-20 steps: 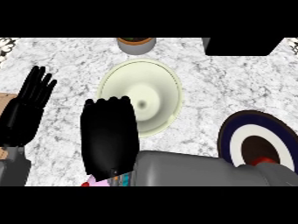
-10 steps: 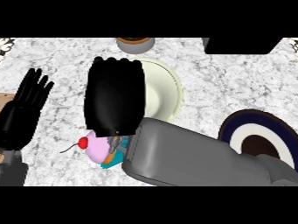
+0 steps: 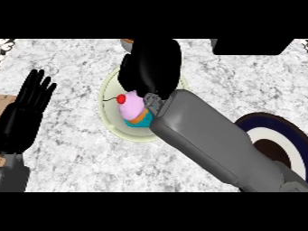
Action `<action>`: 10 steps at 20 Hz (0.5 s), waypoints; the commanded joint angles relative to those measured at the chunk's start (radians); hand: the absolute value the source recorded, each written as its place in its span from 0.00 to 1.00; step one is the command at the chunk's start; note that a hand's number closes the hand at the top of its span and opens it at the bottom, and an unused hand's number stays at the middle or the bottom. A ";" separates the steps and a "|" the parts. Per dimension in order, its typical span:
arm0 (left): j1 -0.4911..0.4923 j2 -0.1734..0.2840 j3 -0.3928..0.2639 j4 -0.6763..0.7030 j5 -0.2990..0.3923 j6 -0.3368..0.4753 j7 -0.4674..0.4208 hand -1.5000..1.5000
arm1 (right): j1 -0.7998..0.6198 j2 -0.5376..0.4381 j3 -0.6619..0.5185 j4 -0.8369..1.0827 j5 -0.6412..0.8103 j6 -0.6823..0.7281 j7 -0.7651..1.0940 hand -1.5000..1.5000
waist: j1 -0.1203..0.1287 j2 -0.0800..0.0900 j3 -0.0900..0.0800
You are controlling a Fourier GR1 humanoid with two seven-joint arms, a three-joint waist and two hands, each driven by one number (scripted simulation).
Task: Pick the cupcake from the plate and place it in the bowl
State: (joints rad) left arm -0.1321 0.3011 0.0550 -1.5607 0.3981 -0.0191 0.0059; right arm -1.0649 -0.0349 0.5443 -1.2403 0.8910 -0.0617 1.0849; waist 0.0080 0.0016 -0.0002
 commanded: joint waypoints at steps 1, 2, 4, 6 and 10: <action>0.011 -0.015 -0.025 -0.072 -0.022 0.033 0.038 0.50 | -0.008 -0.016 -0.127 0.176 -0.003 -0.109 -0.069 1.00 | 0.017 0.004 0.000; -0.064 -0.031 -0.023 0.001 -0.043 0.055 0.033 0.50 | 0.010 0.033 -0.099 0.170 0.032 -0.113 -0.040 1.00 | 0.001 0.003 0.000; 0.012 -0.019 -0.012 -0.037 -0.018 0.003 0.011 0.50 | -0.028 0.034 -0.116 0.303 0.007 -0.151 -0.098 1.00 | 0.018 0.004 0.000; -0.060 -0.020 -0.001 0.003 -0.017 0.025 0.041 0.50 | 0.005 0.034 -0.148 0.357 -0.014 -0.190 -0.153 1.00 | 0.012 0.006 0.000; -0.041 -0.022 -0.025 -0.063 -0.026 0.036 0.078 0.50 | 0.010 0.034 -0.168 0.541 -0.078 -0.165 -0.201 1.00 | 0.035 0.009 0.000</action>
State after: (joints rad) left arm -0.1637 0.2846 0.0481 -1.5793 0.3814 -0.0047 0.0391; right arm -1.0622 -0.0076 0.3952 -0.8426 0.8541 -0.2002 0.9089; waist 0.0285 0.0091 -0.0003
